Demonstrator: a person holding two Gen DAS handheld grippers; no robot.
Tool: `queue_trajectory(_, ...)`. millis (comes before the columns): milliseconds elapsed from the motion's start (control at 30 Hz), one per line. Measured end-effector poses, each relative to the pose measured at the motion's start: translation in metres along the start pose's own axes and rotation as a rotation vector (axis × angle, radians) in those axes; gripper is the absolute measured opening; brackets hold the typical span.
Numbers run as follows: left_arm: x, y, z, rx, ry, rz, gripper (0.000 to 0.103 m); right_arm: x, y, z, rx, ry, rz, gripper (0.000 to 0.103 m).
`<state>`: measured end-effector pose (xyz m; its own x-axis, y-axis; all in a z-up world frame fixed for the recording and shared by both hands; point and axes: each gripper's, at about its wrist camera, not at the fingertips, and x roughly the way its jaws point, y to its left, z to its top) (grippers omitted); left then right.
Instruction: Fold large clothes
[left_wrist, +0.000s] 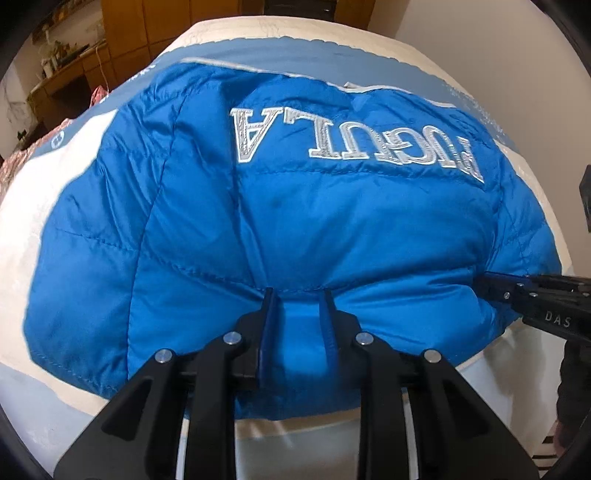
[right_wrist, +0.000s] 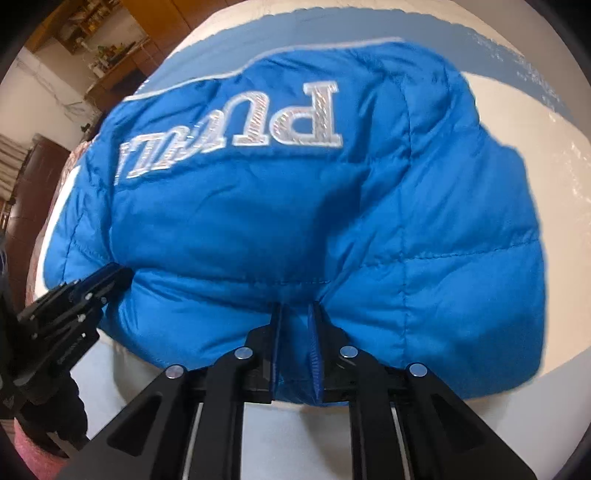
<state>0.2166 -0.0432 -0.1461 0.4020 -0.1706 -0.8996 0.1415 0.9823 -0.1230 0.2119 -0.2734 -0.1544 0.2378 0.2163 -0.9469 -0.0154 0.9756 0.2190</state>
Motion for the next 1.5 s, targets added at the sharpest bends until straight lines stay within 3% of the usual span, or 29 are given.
queue_trajectory(133,0.001,-0.001,0.002,-0.005,0.015,-0.001,0.024,0.001,0.003,0.001,-0.005,0.005,-0.006,0.012)
queue_trajectory(233,-0.012,0.004,0.006,-0.019,0.029,-0.025,0.024,-0.017,-0.005,0.005,-0.002,0.010,0.056,0.016)
queue_trajectory(300,-0.037,0.018,0.013,-0.045,-0.020,-0.026,0.029,-0.038,-0.013,0.008,0.010,-0.033,0.089,0.031)
queue_trajectory(367,-0.063,0.039,0.020,-0.080,-0.082,-0.018,0.055,-0.068,-0.028,0.009,0.022,-0.117,0.080,0.052)
queue_trajectory(400,-0.072,0.048,0.023,-0.095,-0.101,-0.008,0.060,-0.079,-0.033,0.010,0.027,-0.144,0.079,0.054)
queue_trajectory(467,-0.087,0.077,0.030,-0.139,-0.129,0.018,0.068,-0.099,-0.054,0.014,0.055,-0.186,0.081,0.070)
queue_trajectory(567,-0.085,0.119,0.038,-0.209,-0.105,0.034,0.074,-0.102,-0.088,0.030,0.108,-0.200,0.046,0.076)
queue_trajectory(733,-0.061,0.170,0.035,-0.325,-0.054,-0.041,0.074,-0.063,-0.125,0.051,0.210,-0.135,0.153,0.079)
queue_trajectory(833,-0.051,0.174,0.031,-0.339,-0.050,-0.096,0.074,-0.048,-0.136,0.055,0.231,-0.117,0.193,0.079)
queue_trajectory(1033,-0.039,0.177,0.031,-0.344,-0.048,-0.129,0.074,-0.030,-0.145,0.057,0.284,-0.083,0.285,0.080)
queue_trajectory(1500,-0.015,0.178,0.045,-0.337,-0.018,-0.163,0.079,-0.015,-0.155,0.056,0.291,-0.056,0.324,0.083)
